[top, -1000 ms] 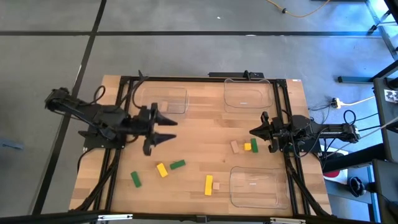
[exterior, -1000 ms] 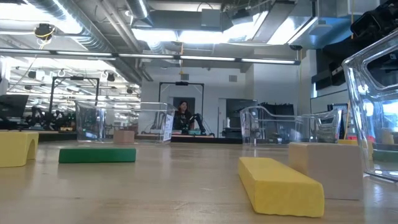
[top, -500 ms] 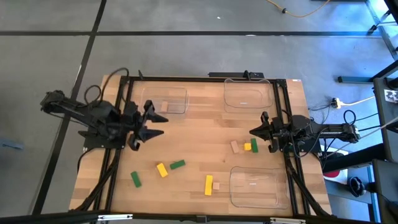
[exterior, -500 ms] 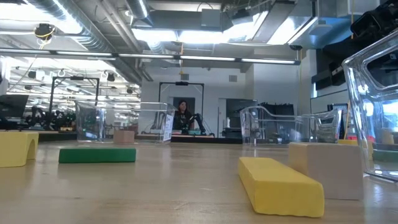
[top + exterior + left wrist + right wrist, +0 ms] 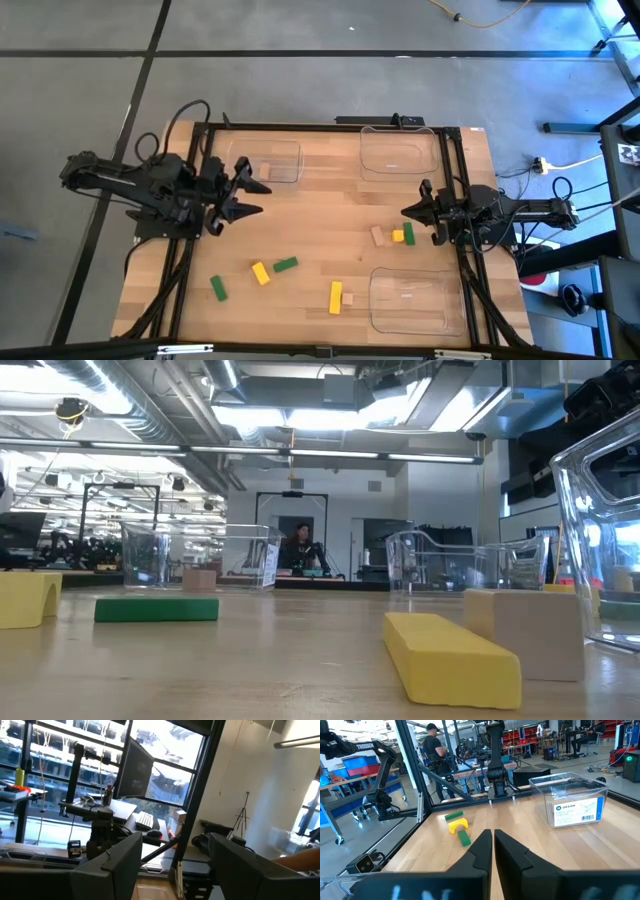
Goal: Sort & place blocks by color
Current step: Put the top brown block into the top left transparent bin
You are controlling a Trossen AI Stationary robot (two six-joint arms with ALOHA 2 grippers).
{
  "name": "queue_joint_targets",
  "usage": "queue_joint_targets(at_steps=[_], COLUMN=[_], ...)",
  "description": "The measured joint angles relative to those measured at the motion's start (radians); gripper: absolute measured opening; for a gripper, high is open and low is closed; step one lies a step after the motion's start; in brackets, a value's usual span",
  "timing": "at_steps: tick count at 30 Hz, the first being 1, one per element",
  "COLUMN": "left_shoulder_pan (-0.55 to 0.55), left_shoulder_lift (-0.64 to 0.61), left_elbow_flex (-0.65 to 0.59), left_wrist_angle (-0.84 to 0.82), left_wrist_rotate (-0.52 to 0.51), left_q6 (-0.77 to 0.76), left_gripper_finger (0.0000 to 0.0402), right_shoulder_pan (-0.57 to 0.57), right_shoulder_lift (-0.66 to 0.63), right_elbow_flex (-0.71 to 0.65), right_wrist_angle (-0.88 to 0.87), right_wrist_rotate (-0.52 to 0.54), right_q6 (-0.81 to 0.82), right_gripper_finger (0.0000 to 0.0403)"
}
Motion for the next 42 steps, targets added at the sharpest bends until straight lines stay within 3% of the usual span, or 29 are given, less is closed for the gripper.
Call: queue_joint_targets(at_steps=[15, 22, 25, 30, 35, 42], left_shoulder_pan=[-0.004, -0.004, -0.004, -0.004, -0.004, -0.002], left_shoulder_lift=[0.001, 0.001, 0.001, 0.001, 0.001, 0.001], left_elbow_flex=[0.000, 0.000, 0.000, 0.000, 0.000, 0.000], left_wrist_angle=[-0.002, -0.002, -0.002, -0.002, -0.002, -0.002], left_wrist_rotate=[-0.021, -0.076, -0.080, -0.095, -0.110, -0.125], left_q6=[-0.004, -0.005, -0.005, 0.000, -0.001, -0.005], left_gripper_finger=[0.0221, 0.0221, 0.0221, 0.0221, 0.0221, 0.0221], right_shoulder_pan=[0.000, 0.000, 0.000, 0.000, 0.000, 0.000], right_shoulder_lift=[0.000, 0.000, 0.000, 0.004, 0.056, 0.223], right_elbow_flex=[0.000, 0.000, 0.000, 0.013, 0.112, 0.257], right_wrist_angle=[0.063, 0.352, 0.509, 0.723, 0.659, 0.496], right_wrist_rotate=[0.009, 0.054, 0.110, 0.115, 0.115, 0.074], right_q6=[0.046, 0.311, 0.302, 0.229, 0.180, 0.180], right_gripper_finger=[0.0023, 0.0023, 0.0023, 0.0023, 0.0023, 0.0023])
